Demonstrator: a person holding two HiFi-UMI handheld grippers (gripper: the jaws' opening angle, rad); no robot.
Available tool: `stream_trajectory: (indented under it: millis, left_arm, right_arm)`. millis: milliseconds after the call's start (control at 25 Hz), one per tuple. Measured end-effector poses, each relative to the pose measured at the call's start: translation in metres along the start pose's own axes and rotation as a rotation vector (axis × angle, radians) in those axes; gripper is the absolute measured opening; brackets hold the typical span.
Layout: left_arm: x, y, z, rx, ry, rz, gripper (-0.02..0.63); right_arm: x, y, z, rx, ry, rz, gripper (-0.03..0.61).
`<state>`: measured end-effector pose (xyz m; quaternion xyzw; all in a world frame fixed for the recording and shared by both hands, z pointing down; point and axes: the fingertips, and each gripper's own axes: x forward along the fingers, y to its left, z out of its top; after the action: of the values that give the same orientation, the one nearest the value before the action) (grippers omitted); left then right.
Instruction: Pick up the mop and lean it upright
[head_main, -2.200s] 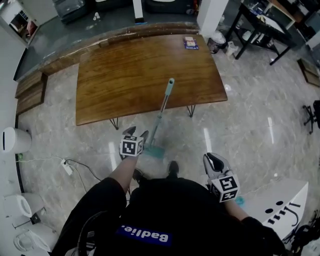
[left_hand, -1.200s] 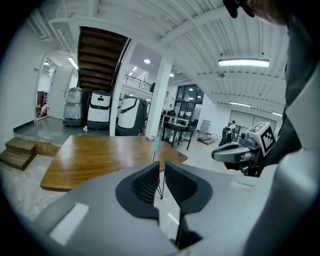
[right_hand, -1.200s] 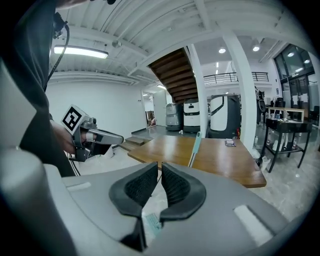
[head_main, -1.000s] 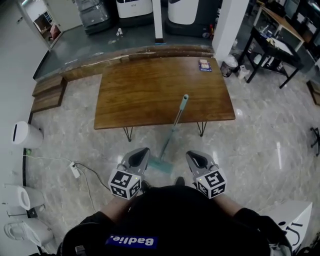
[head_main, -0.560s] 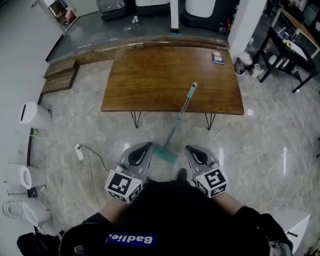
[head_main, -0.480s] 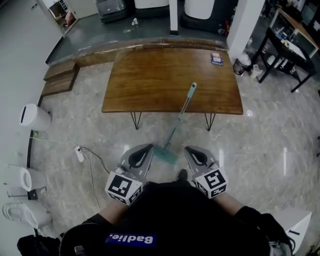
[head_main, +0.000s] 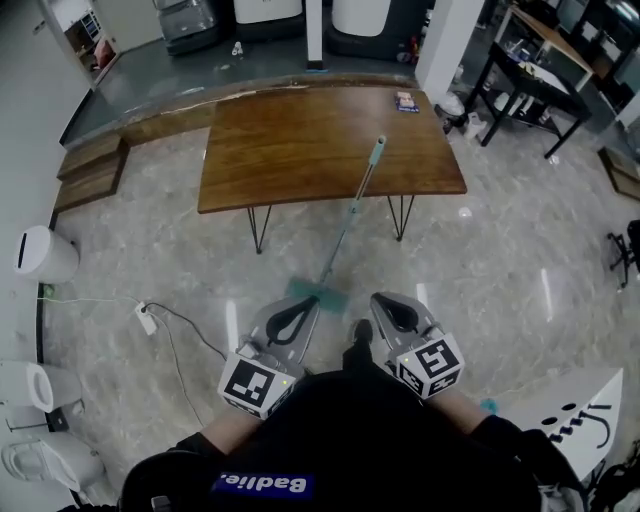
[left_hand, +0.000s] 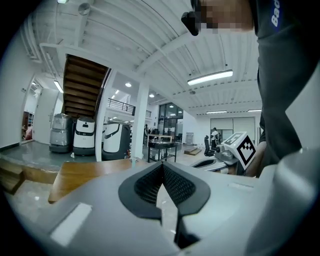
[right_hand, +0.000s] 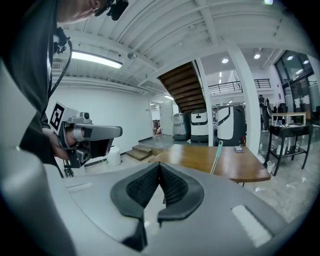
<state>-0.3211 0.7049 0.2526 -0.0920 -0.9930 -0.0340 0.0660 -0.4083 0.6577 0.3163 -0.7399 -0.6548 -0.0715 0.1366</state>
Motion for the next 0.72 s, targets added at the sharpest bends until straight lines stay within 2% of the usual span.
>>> stream_trajectory:
  millis: [320, 720]
  left_arm:
    - [-0.043, -0.045, -0.004, -0.004, -0.018, -0.116, 0.02]
    - [-0.03, -0.091, 0.018, 0.028, -0.028, -0.131, 0.02]
  right_arm:
    - [-0.043, 0.062, 0.019, -0.013, -0.057, -0.02, 0.003]
    - [-0.087, 0.053, 0.035, -0.018, -0.113, -0.001, 0.002]
